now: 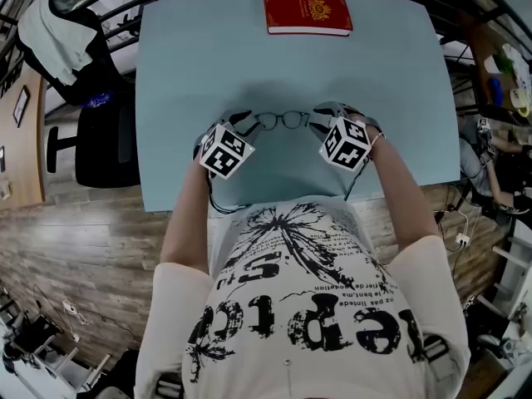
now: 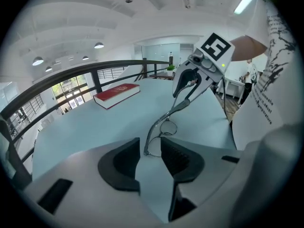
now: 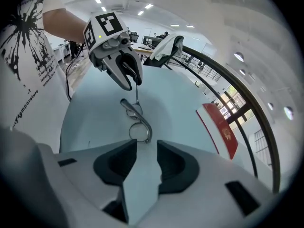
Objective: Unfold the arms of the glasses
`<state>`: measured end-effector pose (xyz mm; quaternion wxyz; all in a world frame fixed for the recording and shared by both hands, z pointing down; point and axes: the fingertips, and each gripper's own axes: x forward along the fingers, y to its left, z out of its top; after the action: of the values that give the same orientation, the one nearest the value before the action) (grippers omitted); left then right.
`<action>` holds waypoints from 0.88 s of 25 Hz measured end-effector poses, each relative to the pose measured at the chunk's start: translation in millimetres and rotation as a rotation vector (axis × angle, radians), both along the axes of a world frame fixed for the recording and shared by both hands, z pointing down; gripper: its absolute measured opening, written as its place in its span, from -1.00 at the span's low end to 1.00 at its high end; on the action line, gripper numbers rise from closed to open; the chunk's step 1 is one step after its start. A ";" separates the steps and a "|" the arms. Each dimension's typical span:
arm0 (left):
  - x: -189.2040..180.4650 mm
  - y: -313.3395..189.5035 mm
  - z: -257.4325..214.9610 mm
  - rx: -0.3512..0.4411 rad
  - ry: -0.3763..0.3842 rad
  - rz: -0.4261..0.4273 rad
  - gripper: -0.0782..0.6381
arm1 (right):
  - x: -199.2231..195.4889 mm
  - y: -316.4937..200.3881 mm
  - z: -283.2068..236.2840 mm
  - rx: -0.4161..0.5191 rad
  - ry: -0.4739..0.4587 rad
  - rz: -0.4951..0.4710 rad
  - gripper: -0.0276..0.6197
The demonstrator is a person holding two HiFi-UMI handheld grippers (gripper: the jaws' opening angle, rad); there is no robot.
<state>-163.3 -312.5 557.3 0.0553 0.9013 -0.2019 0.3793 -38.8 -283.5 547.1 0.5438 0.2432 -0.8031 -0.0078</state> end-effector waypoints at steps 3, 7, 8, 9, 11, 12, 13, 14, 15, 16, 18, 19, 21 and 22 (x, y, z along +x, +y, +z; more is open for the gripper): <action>-9.0 6.7 -4.5 0.014 0.019 -0.033 -0.39 | 3.9 7.6 1.2 0.010 -0.012 0.049 -0.47; -25.1 15.4 -23.6 0.082 0.075 -0.125 -0.40 | 11.5 16.2 -12.0 0.044 -0.100 0.197 -0.58; -28.4 16.7 -29.6 0.100 0.088 -0.150 -0.40 | 13.2 16.9 -18.7 0.059 -0.132 0.241 -0.63; -30.9 17.9 -36.6 0.117 0.103 -0.172 -0.44 | 14.4 17.1 -26.9 0.080 -0.165 0.281 -0.70; -33.4 19.4 -55.2 0.159 0.148 -0.213 -0.55 | 15.0 16.6 -47.1 0.144 -0.239 0.348 -0.81; -33.8 19.5 -66.7 0.184 0.173 -0.230 -0.61 | 14.6 16.1 -58.2 0.181 -0.278 0.376 -0.83; -33.7 19.6 -78.8 0.210 0.199 -0.244 -0.64 | 13.8 15.7 -69.5 0.218 -0.316 0.401 -0.86; -33.2 20.0 -91.4 0.234 0.226 -0.253 -0.66 | 12.8 15.4 -80.8 0.256 -0.355 0.421 -0.87; -32.0 20.2 -104.9 0.258 0.257 -0.258 -0.68 | 11.6 14.6 -92.5 0.295 -0.393 0.436 -0.88; -30.4 19.9 -119.3 0.283 0.290 -0.261 -0.69 | 10.5 13.1 -105.0 0.335 -0.430 0.444 -0.88; -27.3 17.7 -149.7 0.333 0.360 -0.267 -0.70 | 9.1 9.2 -130.2 0.410 -0.495 0.451 -0.88; -26.6 16.6 -164.8 0.359 0.391 -0.273 -0.71 | 8.4 7.7 -142.1 0.443 -0.522 0.450 -0.88; -26.9 15.4 -193.7 0.411 0.445 -0.288 -0.71 | 6.2 6.2 -164.6 0.500 -0.574 0.447 -0.88; -27.6 15.6 -207.2 0.437 0.467 -0.296 -0.71 | 4.8 6.1 -175.4 0.524 -0.602 0.445 -0.88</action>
<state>-190.9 -296.9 350.1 -0.0399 0.9152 -0.3887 0.0984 -34.0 -277.3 371.7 0.1950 0.5308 -0.8244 -0.0226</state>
